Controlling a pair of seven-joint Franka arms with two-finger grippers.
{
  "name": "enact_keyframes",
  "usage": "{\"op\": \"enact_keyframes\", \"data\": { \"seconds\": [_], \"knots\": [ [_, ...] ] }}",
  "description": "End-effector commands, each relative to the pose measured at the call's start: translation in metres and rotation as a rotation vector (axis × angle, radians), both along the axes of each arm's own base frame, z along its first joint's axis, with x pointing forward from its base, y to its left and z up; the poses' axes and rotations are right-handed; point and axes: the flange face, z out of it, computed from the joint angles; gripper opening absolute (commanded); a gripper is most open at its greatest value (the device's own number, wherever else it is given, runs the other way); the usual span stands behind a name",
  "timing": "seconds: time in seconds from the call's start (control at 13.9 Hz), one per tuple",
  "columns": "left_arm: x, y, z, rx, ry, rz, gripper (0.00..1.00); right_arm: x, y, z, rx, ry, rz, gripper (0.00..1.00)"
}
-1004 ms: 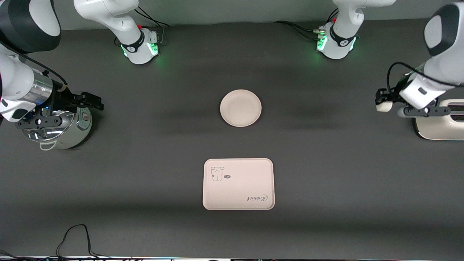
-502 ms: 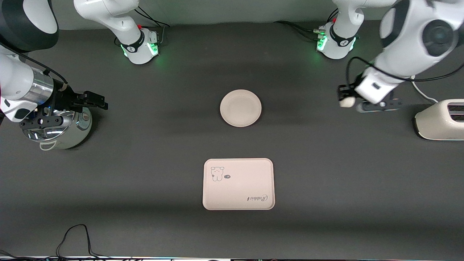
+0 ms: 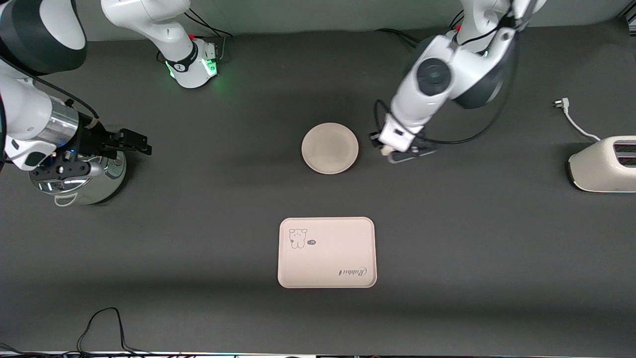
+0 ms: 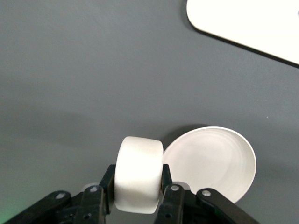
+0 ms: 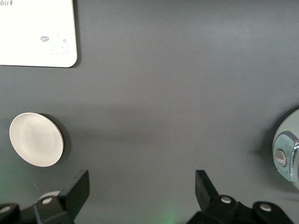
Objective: Place bun in plate and plate on tray
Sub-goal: 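Carry the bun with the left gripper over the white plate, then release the bun onto the plate while the right gripper reaches the plate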
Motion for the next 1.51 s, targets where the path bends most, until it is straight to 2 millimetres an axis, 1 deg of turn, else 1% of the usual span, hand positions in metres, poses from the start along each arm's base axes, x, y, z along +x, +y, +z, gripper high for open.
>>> {"op": "enact_keyframes", "data": {
  "seconds": [0.0,0.07,0.22,0.29,0.36,0.43,0.5,0.57,0.65,0.72,0.79,0.86,1.0,1.08,1.22,1.29,1.36,1.43],
  "knots": [
    [-0.019,-0.053,-0.047,0.065,-0.010,0.059,0.43,-0.002,0.022,-0.006,0.001,0.001,-0.041,1.00],
    [-0.032,-0.078,-0.062,0.085,-0.009,0.062,0.43,-0.001,0.029,-0.009,0.001,0.000,-0.030,1.00],
    [-0.046,-0.106,-0.082,0.107,-0.006,0.085,0.43,0.000,0.032,-0.015,0.000,-0.002,-0.030,1.00],
    [-0.059,-0.122,-0.091,0.101,-0.006,0.084,0.43,-0.001,0.034,-0.019,0.003,-0.008,-0.030,1.00],
    [-0.067,-0.130,-0.103,0.094,-0.006,0.087,0.43,-0.002,0.039,-0.020,0.005,-0.015,-0.025,1.00],
    [-0.069,-0.134,-0.113,0.087,-0.005,0.100,0.43,-0.003,0.046,-0.023,0.004,-0.015,-0.014,1.00],
    [-0.071,-0.135,-0.124,0.087,-0.002,0.099,0.43,-0.002,0.047,-0.024,0.008,-0.017,-0.015,1.00],
    [-0.072,-0.136,-0.131,0.094,-0.006,0.094,0.43,-0.002,0.048,-0.025,0.008,-0.019,-0.015,1.00],
    [-0.074,-0.140,-0.133,0.093,-0.020,0.093,0.44,-0.005,0.048,-0.027,0.008,-0.014,-0.013,1.00],
    [-0.072,-0.142,-0.134,0.094,-0.020,0.102,0.55,-0.005,0.048,-0.029,0.007,-0.010,-0.013,1.00],
    [-0.071,-0.143,-0.133,0.096,-0.020,0.103,0.80,-0.007,0.054,-0.031,0.008,-0.008,-0.002,1.00],
    [-0.071,-0.143,-0.133,0.103,-0.018,0.098,1.00,-0.009,0.064,-0.035,0.007,-0.006,0.014,1.00],
    [-0.066,-0.139,-0.129,0.113,-0.019,0.103,1.00,-0.013,0.073,-0.047,0.005,-0.023,-0.021,1.00],
    [-0.063,-0.138,-0.124,0.124,-0.018,0.103,1.00,-0.013,0.082,-0.053,0.016,-0.037,-0.033,1.00],
    [-0.047,-0.128,-0.103,0.192,-0.017,0.099,1.00,-0.017,0.100,-0.066,0.044,-0.043,-0.028,1.00],
    [-0.030,-0.110,-0.090,0.260,-0.033,0.089,1.00,-0.020,0.109,-0.075,0.056,-0.040,-0.025,1.00],
    [-0.007,-0.089,-0.070,0.294,-0.040,0.090,1.00,-0.026,0.122,-0.085,0.061,-0.040,-0.012,1.00],
    [0.016,-0.066,-0.044,0.291,-0.039,0.074,1.00,-0.031,0.133,-0.094,0.064,-0.046,-0.014,1.00]
  ]
}}
